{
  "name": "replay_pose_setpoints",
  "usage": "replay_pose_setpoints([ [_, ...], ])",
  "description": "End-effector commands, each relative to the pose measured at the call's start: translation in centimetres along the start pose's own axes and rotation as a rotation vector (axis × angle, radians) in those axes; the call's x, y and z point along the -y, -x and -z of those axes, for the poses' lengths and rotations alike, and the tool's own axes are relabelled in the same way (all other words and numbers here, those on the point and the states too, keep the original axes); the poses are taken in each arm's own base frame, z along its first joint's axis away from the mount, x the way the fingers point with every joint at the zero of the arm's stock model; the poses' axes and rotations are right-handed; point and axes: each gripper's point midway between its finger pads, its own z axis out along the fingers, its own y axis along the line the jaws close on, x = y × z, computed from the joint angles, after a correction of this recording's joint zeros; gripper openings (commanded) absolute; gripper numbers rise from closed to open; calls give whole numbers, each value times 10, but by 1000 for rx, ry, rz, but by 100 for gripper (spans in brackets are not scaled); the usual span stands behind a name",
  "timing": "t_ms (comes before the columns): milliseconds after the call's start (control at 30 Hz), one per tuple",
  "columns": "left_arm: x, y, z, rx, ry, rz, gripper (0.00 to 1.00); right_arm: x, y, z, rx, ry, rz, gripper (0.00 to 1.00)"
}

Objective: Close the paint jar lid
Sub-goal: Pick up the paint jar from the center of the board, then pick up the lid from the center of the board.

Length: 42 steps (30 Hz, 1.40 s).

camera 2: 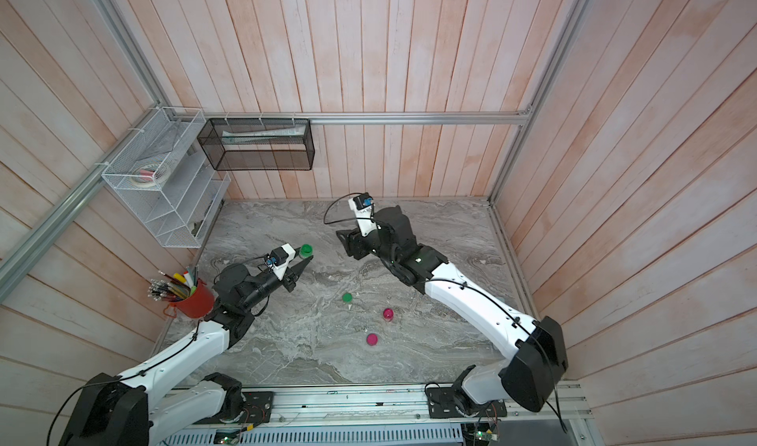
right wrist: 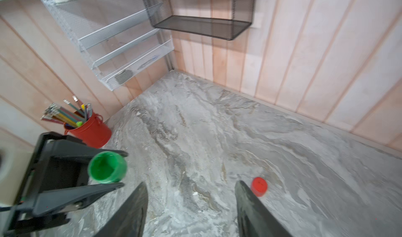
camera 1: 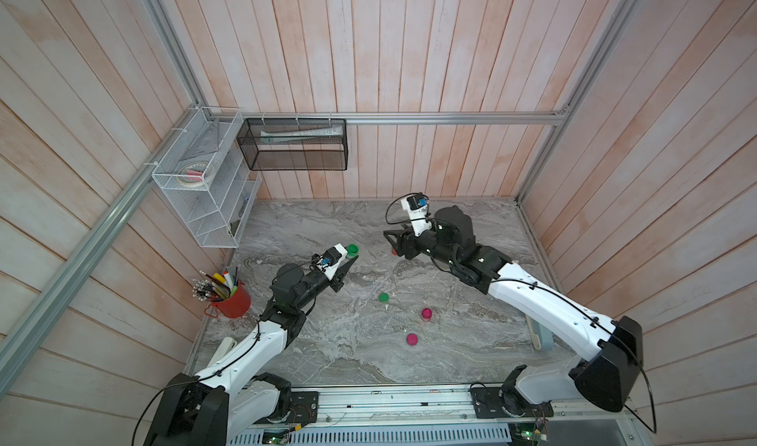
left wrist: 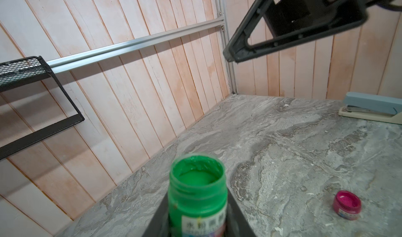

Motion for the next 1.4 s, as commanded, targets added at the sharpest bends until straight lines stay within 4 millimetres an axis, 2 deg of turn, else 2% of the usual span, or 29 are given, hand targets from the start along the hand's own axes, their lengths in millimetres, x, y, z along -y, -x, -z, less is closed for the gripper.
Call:
replay_pose_setpoints([
  [0, 4, 25, 3, 50, -41, -54, 33, 21, -47, -7, -107, -82, -24, 61],
  [133, 6, 38, 14, 59, -45, -71, 33, 25, -101, -14, -222, -68, -55, 57],
  [233, 7, 49, 27, 64, -28, -80, 33, 23, -130, -17, -256, -40, -89, 56],
  [400, 5, 64, 50, 77, 28, -80, 33, 9, -170, -33, -339, 9, -54, 53],
  [467, 7, 64, 56, 83, 36, -71, 34, 1, -185, -42, -393, 15, -17, 53],
  [567, 7, 59, 61, 82, 58, -67, 34, -10, -205, -56, -468, 32, 20, 51],
  [700, 5, 65, 64, 104, 75, -83, 34, -16, -229, -69, -539, 35, 24, 48],
  [867, 0, 66, 66, 104, 96, -95, 33, -16, -249, -78, -610, 14, 28, 45],
  [1000, -3, 64, 68, 102, 114, -101, 34, -18, -258, -82, -635, 7, 33, 44],
  [1367, -3, 62, 68, 99, 113, -98, 33, -6, -273, -87, -680, -59, 28, 41],
])
